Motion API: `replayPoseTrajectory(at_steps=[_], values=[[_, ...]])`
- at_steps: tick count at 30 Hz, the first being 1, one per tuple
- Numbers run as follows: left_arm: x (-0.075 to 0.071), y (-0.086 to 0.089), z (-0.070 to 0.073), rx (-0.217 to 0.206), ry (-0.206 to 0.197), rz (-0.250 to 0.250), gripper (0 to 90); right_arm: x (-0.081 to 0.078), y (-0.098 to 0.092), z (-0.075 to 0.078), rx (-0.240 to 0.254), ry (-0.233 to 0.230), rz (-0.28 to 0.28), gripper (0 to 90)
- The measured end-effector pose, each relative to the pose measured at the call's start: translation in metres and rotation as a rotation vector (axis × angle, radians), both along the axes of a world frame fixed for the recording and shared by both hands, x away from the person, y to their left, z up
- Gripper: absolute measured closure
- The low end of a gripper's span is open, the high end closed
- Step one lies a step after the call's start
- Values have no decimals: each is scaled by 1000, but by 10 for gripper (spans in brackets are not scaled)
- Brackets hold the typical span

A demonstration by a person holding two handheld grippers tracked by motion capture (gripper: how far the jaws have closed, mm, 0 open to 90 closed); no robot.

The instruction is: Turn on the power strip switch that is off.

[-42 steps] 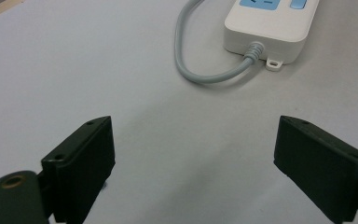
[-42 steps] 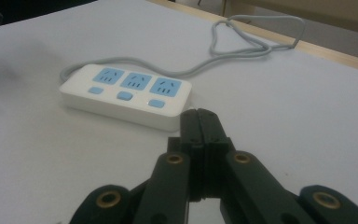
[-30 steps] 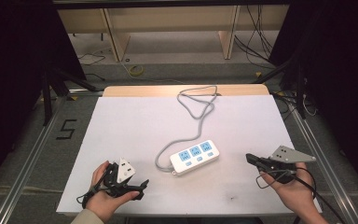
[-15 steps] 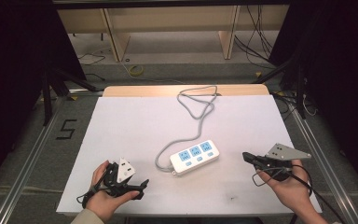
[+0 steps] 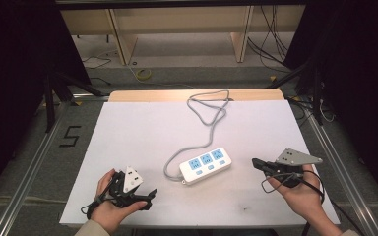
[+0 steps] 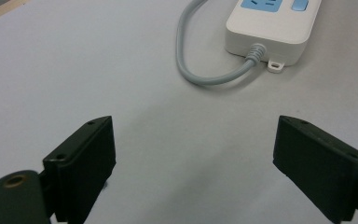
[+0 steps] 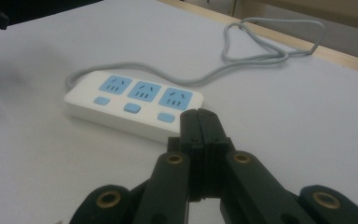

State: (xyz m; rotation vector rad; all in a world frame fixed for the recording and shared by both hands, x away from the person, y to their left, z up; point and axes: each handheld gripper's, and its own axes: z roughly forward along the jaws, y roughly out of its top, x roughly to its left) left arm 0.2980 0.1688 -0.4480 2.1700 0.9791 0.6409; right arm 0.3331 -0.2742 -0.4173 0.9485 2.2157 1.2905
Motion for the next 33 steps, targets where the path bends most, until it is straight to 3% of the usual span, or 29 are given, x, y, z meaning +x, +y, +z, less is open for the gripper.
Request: replayPoseTrajectory(at_steps=[33], values=[[1,0,0,-1,2,-2,130,14,25,1,-12,7,44,900]])
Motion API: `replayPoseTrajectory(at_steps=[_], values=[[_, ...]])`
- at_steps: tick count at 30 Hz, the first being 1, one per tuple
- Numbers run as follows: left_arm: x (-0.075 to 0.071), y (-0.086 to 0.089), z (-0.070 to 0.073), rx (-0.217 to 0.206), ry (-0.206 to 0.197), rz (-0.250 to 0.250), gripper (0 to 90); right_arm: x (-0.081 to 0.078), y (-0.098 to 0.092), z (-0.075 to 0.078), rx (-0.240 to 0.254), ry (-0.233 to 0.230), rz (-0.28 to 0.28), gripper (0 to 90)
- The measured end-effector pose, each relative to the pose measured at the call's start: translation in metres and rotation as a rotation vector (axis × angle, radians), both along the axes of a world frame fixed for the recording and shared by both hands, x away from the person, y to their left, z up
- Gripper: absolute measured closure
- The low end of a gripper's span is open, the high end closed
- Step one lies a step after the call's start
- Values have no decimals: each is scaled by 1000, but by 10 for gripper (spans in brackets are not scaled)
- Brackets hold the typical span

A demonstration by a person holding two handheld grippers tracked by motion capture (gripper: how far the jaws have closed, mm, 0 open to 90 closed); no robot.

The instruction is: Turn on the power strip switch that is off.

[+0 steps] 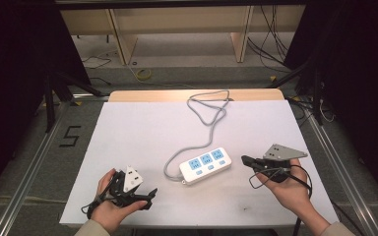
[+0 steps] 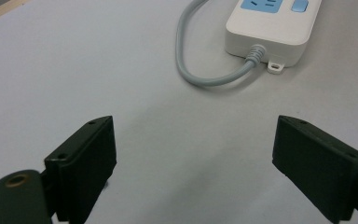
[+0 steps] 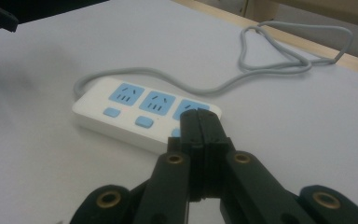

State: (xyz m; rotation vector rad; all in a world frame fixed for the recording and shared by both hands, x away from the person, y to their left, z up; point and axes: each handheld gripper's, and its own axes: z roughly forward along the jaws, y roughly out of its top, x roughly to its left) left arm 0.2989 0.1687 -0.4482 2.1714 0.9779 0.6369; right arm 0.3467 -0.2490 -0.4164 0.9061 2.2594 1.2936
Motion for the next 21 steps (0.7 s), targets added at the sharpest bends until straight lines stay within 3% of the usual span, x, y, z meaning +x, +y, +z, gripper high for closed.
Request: replayPoseTrajectory(at_steps=[21], values=[[0,0,0,0,-1,-1,132,7,20,-1,-10,23,35,900]])
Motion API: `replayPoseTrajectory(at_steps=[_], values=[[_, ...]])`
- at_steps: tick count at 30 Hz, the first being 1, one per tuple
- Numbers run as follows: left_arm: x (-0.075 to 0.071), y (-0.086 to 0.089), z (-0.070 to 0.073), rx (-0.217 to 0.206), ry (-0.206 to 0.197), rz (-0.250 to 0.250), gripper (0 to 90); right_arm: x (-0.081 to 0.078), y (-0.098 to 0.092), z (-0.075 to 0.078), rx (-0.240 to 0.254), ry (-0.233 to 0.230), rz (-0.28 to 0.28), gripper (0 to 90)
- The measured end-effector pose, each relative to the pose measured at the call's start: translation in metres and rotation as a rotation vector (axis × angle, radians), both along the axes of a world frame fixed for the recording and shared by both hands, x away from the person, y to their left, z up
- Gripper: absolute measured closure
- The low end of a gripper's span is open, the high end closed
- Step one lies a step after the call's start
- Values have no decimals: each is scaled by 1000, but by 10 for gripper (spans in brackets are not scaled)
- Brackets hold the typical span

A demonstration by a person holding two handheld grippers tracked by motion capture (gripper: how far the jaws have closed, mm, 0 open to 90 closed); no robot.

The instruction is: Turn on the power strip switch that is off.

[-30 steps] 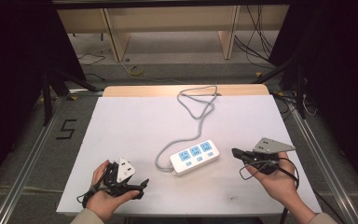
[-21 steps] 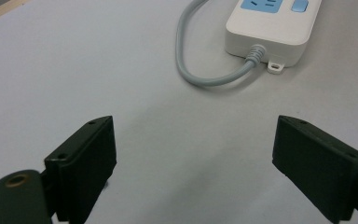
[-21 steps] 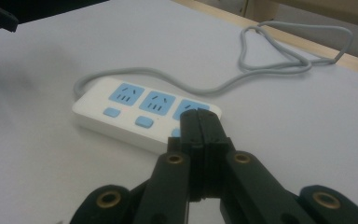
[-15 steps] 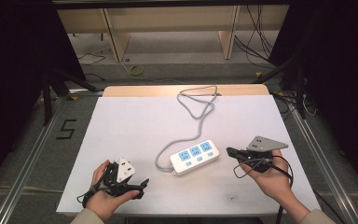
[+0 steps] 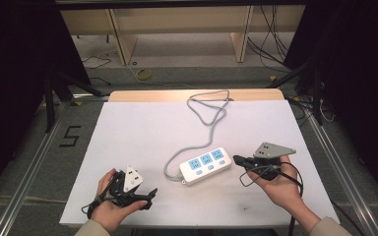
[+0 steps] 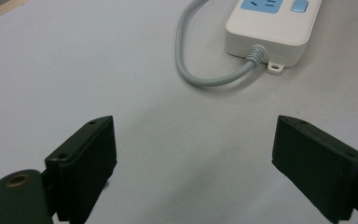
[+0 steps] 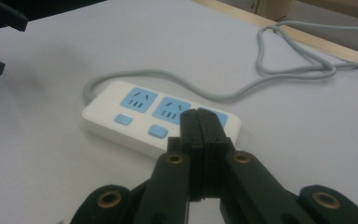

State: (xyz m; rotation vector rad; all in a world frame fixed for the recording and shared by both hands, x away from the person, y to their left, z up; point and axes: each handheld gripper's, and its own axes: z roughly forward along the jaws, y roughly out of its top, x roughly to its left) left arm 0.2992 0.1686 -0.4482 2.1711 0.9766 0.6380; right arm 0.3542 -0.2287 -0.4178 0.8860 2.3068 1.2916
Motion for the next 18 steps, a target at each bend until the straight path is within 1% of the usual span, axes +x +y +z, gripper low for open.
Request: replayPoseTrajectory(at_steps=[10,18], values=[[0,-1,0,1,-2,-1,132,4,6,0,-1,4,10,900],[0,-1,0,1,-1,-3,132,7,10,0,-1,20,16,900]])
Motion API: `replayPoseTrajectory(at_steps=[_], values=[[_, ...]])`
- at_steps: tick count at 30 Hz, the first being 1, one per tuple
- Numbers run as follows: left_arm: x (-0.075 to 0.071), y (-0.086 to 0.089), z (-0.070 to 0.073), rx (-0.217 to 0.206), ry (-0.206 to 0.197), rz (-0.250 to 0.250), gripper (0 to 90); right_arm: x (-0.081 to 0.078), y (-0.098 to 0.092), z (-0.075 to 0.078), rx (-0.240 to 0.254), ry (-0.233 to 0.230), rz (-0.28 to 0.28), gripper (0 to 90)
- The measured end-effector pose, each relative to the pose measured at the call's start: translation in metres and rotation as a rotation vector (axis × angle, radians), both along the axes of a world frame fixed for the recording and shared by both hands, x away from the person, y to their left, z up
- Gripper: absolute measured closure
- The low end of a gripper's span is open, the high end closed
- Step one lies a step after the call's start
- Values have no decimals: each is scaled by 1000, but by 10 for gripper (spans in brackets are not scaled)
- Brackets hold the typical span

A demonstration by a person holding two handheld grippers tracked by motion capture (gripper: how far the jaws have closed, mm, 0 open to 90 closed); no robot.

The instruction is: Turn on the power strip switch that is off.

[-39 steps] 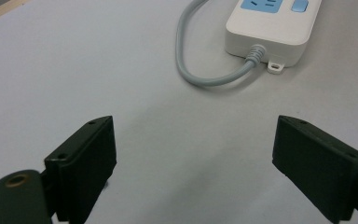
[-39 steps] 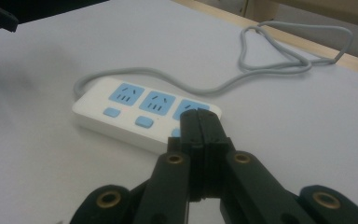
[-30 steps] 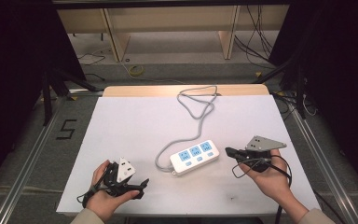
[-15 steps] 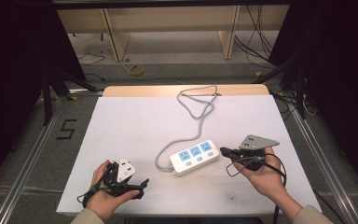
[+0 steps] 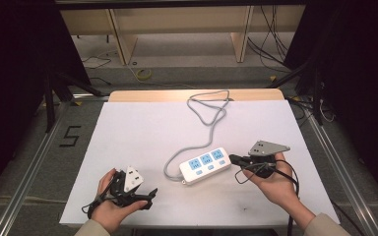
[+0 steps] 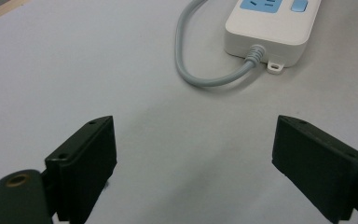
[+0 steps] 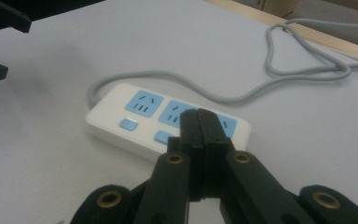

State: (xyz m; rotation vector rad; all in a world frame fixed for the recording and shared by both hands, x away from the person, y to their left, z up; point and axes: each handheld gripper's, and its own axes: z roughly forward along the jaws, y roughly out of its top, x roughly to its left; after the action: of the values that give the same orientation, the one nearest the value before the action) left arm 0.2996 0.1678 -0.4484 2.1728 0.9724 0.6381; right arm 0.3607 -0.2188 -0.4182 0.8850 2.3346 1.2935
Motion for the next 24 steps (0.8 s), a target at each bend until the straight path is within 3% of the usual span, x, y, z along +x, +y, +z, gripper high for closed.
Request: replayPoseTrajectory(at_steps=[24], values=[[0,0,0,-1,-1,0,131,9,12,-2,-20,29,18,900]])
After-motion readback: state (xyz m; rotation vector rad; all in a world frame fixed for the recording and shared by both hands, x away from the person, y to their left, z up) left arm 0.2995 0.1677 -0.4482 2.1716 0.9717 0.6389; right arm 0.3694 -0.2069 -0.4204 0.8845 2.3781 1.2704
